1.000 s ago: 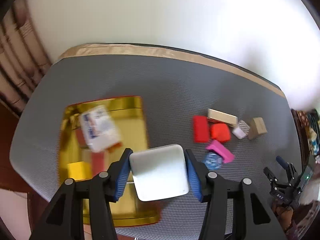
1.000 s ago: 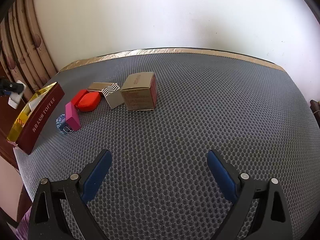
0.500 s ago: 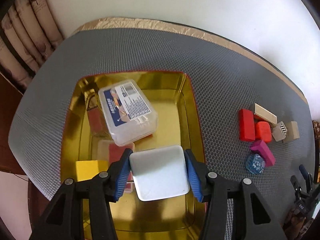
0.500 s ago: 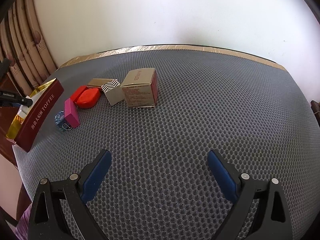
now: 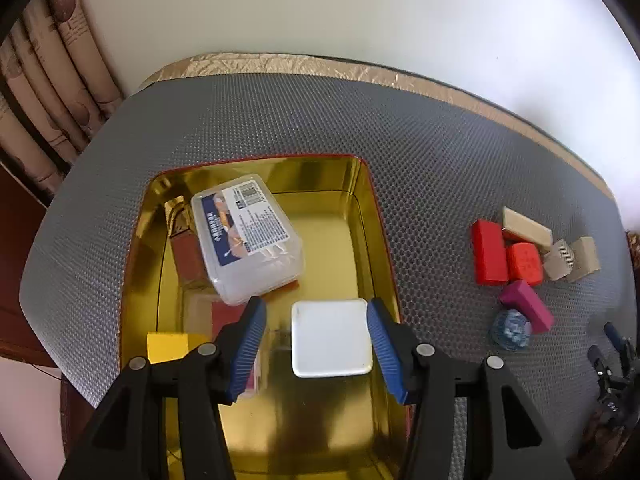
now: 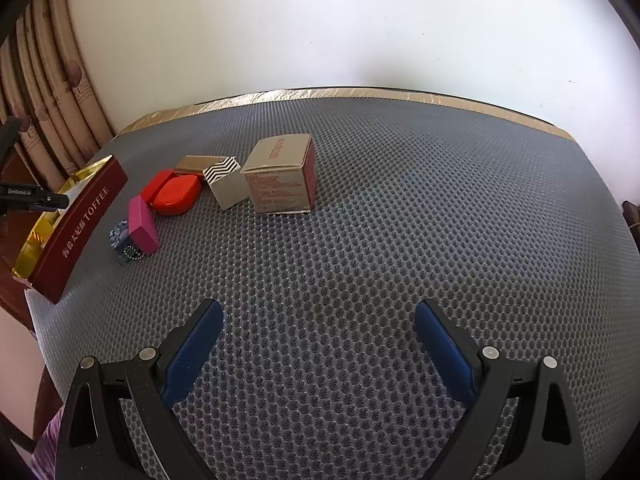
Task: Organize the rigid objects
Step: 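Grasp cardboard MARUBI box with right gripper, then lower MARUBI box into tin and open right gripper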
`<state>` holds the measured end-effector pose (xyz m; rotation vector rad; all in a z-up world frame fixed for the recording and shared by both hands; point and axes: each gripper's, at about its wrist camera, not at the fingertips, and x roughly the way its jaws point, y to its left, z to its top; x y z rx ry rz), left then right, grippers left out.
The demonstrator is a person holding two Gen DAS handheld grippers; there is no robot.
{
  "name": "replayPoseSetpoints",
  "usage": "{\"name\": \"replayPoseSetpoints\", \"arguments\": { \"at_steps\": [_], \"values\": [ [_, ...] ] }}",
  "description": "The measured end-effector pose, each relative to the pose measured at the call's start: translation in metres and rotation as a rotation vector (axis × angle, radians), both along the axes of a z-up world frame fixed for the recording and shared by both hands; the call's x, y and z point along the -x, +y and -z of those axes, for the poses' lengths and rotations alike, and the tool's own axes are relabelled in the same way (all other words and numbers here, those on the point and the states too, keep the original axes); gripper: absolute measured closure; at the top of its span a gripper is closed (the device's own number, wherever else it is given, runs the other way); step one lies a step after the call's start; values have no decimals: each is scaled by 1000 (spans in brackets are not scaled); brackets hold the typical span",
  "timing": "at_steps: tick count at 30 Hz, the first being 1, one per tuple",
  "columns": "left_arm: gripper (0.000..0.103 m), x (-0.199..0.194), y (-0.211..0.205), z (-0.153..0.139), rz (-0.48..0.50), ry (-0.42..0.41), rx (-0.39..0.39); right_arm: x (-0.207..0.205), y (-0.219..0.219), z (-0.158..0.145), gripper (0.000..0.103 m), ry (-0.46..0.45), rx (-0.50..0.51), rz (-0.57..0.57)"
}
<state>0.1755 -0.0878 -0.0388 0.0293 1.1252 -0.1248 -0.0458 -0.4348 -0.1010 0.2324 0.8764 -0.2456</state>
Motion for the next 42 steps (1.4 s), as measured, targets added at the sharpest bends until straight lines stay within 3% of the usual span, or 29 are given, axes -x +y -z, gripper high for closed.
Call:
{"name": "replayPoseSetpoints", "arguments": {
  "at_steps": [5, 9, 11, 15, 21, 23, 25, 28, 33, 37, 42],
  "values": [
    [50, 42, -2, -25, 13, -91, 24, -10, 0, -16, 7, -34, -55, -27],
    [48, 83, 0, -32, 7, -146, 22, -39, 6, -32, 7, -34, -34, -62],
    [48, 99, 4, -30, 2, -145, 32, -58, 8, -32, 8, -5, 17, -80],
    [48, 127, 14, -22, -27, -148, 40, -77, 5, -26, 23, 37, 31, -89],
    [48, 138, 19, -8, -27, -111, 54, -92, -1, -22, 26, 60, 51, -72],
    [48, 138, 20, -5, -28, -107, 60, -98, -3, -18, 33, 71, 40, -69],
    [48, 139, 23, -4, -33, -111, 61, -102, -4, -11, 60, 107, 37, -62],
    [48, 142, 31, -9, -58, -126, 71, -100, -1, -11, 61, 103, 44, -60],
    [48, 159, 57, -23, -165, -183, 91, -82, 10, -54, 61, 8, 46, -67],
    [48, 173, 78, -33, -253, -257, 61, -89, 53, -101, 61, -76, 6, -187],
    [48, 174, 89, -31, -297, -280, 38, -134, 130, -121, 61, -95, -108, -366]
  ]
}}
